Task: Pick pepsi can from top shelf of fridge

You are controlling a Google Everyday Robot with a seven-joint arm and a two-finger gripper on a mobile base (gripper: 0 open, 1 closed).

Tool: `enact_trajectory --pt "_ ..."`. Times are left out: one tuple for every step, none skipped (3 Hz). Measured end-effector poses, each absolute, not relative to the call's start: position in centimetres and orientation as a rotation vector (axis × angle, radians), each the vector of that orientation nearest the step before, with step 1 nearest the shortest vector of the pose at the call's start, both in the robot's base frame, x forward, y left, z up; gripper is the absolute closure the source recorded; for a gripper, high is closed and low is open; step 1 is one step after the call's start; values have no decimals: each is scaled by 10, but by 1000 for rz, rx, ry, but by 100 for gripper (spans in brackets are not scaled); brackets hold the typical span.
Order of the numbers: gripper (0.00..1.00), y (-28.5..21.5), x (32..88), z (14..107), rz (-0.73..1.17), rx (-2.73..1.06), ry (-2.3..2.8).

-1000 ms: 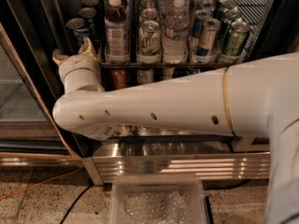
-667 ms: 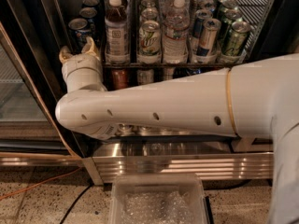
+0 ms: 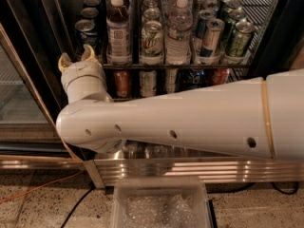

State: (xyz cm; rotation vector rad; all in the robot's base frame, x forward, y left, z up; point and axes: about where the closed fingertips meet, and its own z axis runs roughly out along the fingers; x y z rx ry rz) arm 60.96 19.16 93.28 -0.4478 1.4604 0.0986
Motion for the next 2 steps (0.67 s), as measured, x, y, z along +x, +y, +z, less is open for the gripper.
enact_trajectory --pt "53 192 610 933 98 -447 1460" --pt "47 189 623 937 74 -415 1450"
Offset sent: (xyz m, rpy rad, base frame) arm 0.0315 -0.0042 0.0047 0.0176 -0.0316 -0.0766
